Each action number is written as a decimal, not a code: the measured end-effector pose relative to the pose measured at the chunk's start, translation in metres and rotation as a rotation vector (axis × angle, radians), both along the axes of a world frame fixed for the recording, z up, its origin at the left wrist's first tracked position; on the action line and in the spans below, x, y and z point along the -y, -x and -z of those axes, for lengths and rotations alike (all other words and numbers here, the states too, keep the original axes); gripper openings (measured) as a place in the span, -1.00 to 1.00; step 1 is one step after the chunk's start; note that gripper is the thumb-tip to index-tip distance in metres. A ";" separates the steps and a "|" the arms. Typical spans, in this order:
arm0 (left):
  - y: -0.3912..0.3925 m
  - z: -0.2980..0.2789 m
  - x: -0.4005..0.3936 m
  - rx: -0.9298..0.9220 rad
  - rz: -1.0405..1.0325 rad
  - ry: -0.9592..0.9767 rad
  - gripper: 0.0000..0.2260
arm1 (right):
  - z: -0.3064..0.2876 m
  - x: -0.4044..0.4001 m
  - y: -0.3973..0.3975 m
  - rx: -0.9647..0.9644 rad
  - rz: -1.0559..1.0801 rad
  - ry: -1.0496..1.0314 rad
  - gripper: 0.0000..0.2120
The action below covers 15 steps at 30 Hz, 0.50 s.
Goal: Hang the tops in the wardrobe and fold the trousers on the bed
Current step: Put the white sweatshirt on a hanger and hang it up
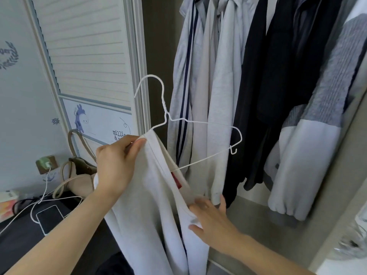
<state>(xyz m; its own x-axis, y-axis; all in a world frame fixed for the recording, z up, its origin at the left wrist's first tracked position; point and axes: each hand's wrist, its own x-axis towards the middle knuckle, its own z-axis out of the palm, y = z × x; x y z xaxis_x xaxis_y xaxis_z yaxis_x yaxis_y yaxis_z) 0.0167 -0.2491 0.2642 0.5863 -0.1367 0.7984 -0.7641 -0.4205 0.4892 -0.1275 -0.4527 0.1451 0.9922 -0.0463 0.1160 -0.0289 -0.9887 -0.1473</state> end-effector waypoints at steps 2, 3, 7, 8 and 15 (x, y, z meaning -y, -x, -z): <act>-0.003 0.000 -0.008 -0.035 0.054 0.019 -0.74 | -0.001 0.020 0.007 -0.080 0.042 0.046 -0.77; -0.006 0.002 -0.014 -0.029 0.081 0.013 -0.74 | -0.001 0.033 0.011 -0.076 0.065 0.061 -0.78; -0.019 0.019 -0.033 0.182 0.047 -0.241 -0.65 | -0.024 0.084 0.026 0.062 0.208 0.149 -0.70; -0.024 0.024 -0.036 0.261 0.035 -0.325 -0.65 | -0.033 0.091 0.028 0.057 0.252 0.146 -0.70; -0.016 0.035 -0.008 0.545 0.034 -0.518 -0.70 | -0.080 0.081 0.039 0.308 0.032 -0.258 -0.81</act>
